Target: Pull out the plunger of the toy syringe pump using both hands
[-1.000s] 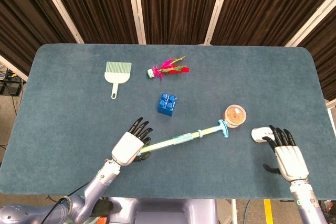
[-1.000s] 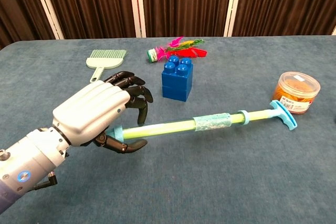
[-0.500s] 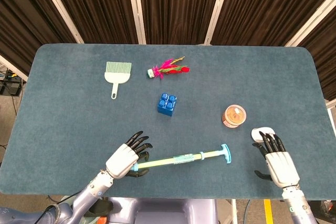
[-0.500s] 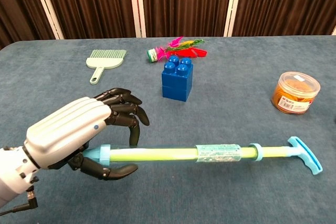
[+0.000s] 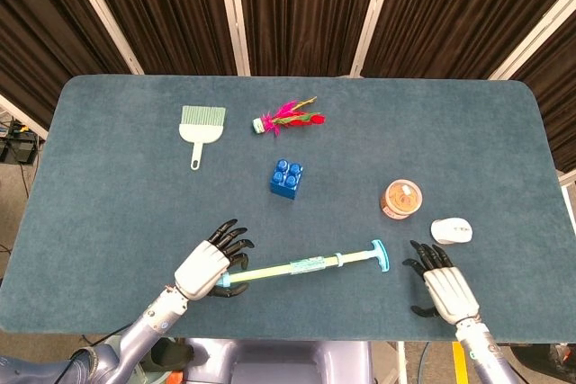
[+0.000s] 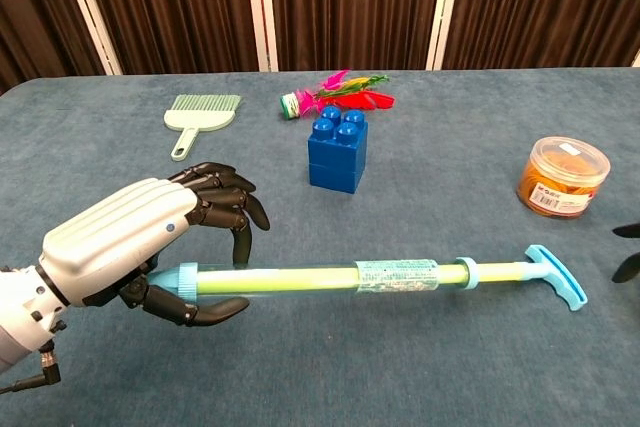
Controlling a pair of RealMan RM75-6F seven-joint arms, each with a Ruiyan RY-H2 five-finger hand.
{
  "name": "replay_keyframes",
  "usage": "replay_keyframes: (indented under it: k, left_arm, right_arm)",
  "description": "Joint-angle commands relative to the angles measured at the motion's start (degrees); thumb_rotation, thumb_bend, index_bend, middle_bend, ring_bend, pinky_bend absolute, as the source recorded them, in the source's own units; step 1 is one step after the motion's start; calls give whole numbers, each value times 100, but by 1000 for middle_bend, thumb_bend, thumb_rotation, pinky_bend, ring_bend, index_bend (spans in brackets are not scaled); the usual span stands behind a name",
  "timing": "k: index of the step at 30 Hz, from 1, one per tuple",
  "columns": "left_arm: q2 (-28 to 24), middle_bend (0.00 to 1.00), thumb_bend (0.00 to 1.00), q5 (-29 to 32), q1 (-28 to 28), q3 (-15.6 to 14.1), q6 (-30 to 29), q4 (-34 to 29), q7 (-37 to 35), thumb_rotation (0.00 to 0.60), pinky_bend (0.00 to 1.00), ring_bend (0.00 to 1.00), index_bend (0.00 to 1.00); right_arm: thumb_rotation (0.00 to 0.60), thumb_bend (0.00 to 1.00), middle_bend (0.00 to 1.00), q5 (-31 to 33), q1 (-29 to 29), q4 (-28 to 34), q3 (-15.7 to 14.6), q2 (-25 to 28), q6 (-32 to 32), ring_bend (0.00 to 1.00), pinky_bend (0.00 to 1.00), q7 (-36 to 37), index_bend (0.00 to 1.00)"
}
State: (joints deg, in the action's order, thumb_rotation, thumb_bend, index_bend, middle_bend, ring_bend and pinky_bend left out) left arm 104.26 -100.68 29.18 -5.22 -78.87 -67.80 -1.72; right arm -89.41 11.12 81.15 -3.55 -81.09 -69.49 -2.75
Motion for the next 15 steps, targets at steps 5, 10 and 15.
replay_keyframes:
  k: [5, 10, 15]
  left_arm:
    - [-19, 281, 434, 51, 8, 18, 98, 55, -178, 600, 63, 120, 704]
    - [-16, 283, 434, 68, 22, 35, 155, 101, -219, 600, 63, 120, 704]
    - [-4, 284, 430, 108, 41, 56, 234, 144, -293, 600, 63, 120, 704]
  right_arm:
    - [600, 147, 0, -180, 180, -212, 153, -362, -133, 0, 0, 345, 261]
    - [600, 148, 0, -182, 259, -207, 238, -480, -163, 0, 0, 210, 261]
    - [600, 148, 0, -151, 325, -222, 244, -592, -91, 0, 0, 262, 261]
